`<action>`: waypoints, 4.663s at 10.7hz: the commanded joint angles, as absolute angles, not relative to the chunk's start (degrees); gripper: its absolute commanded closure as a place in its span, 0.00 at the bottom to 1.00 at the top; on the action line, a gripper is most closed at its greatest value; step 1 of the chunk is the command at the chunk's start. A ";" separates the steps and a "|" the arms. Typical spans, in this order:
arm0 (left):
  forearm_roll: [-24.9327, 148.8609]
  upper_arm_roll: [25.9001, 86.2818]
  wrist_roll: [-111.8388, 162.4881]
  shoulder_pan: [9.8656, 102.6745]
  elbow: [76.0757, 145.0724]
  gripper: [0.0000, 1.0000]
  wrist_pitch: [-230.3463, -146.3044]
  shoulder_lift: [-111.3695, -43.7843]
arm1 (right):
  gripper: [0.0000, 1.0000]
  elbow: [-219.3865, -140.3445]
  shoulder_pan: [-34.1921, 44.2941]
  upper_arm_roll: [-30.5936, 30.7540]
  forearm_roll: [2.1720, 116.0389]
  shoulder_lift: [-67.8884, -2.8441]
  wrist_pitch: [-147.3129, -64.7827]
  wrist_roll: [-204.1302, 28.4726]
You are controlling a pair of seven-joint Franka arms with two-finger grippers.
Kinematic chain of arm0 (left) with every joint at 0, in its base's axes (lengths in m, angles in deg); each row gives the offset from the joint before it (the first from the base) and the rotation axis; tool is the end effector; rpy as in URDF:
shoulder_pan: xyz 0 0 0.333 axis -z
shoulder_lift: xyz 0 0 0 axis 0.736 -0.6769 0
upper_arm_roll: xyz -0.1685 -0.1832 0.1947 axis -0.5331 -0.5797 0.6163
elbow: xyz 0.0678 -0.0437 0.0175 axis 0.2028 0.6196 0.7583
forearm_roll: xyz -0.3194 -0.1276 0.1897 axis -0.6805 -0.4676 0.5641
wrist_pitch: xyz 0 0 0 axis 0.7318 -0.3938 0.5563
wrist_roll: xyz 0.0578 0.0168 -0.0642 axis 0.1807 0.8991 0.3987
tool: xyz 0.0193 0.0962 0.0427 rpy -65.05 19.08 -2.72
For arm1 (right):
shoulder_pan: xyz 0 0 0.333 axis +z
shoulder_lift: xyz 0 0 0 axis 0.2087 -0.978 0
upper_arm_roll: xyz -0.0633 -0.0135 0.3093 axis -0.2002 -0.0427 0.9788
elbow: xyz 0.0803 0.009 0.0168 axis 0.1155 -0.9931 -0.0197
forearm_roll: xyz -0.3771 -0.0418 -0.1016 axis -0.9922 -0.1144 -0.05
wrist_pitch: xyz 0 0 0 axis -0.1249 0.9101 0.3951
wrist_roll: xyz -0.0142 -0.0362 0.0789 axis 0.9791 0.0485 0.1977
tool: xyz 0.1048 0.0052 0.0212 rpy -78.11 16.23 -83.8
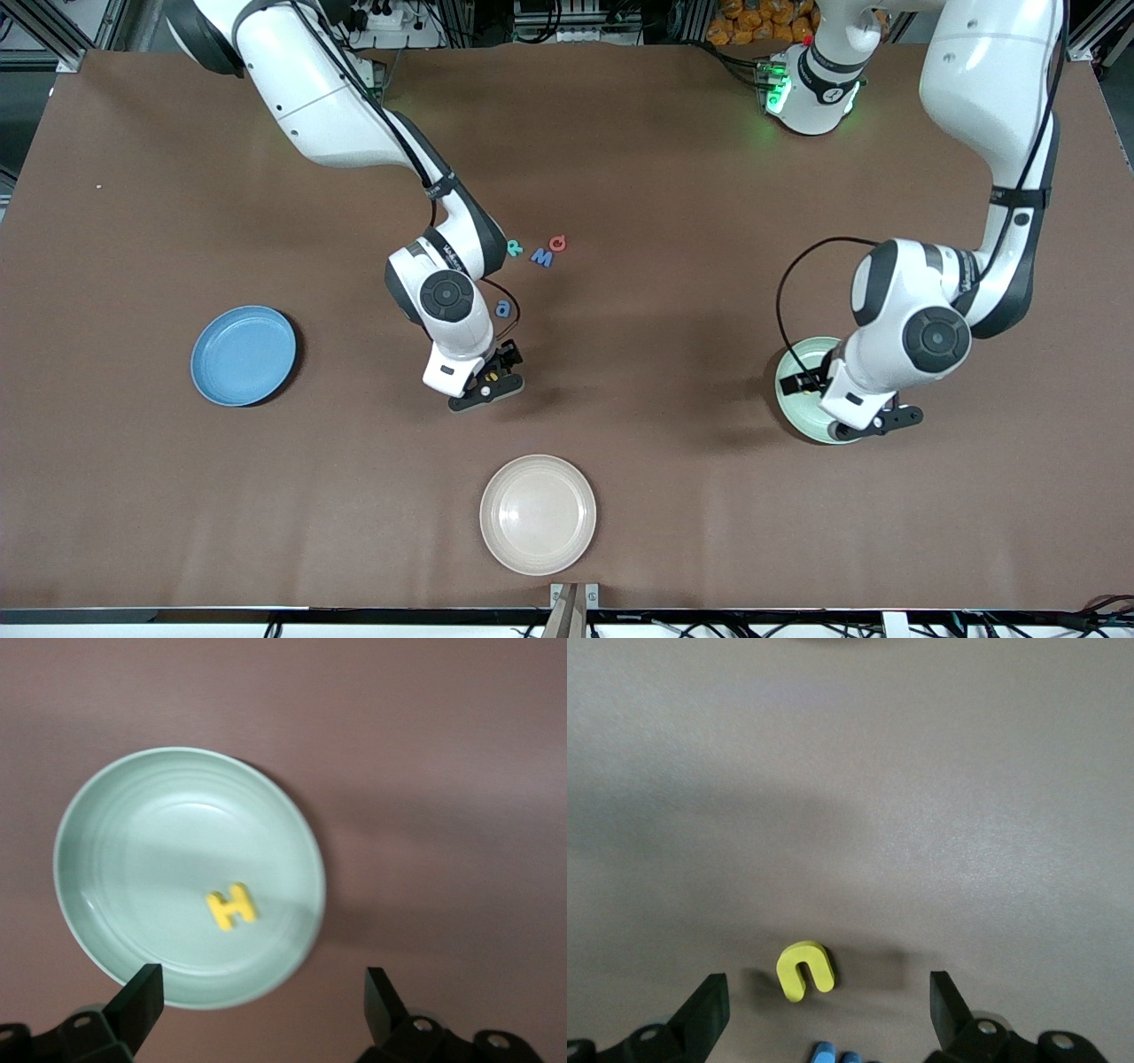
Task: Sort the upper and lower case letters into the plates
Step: 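Release the yellow H into the green plate with the left gripper, then grasp the yellow n with the right gripper while the left gripper withdraws, then place the yellow n in the blue plate while the left gripper reaches the Q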
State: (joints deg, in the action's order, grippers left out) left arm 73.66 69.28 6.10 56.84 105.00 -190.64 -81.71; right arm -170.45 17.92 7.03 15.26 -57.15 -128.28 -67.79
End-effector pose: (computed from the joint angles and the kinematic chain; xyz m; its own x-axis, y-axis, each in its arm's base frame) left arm 0.6538 -0.1596 0.3094 0.9811 0.1801 -0.0705 0.1785 -0.9835 -0.0291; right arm 0.6050 0.3661 0.1829 0.9312 0.3588 0.0645 0.3559 -0.9331 0.0521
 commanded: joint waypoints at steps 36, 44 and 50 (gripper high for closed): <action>86.57 49.82 -15.07 78.05 106.84 0.00 -194.61 -83.83 | 1.00 -187.03 9.49 -11.07 17.34 -37.34 -118.33 -66.17; 100.49 47.08 -19.37 82.90 118.52 0.00 -209.75 -88.60 | 0.40 -198.35 -1.05 -11.08 17.77 -31.41 -124.64 -77.69; 100.66 47.26 -20.26 82.55 120.11 0.10 -214.95 -89.83 | 0.00 -198.17 2.63 -10.73 25.51 -30.54 -120.24 -76.47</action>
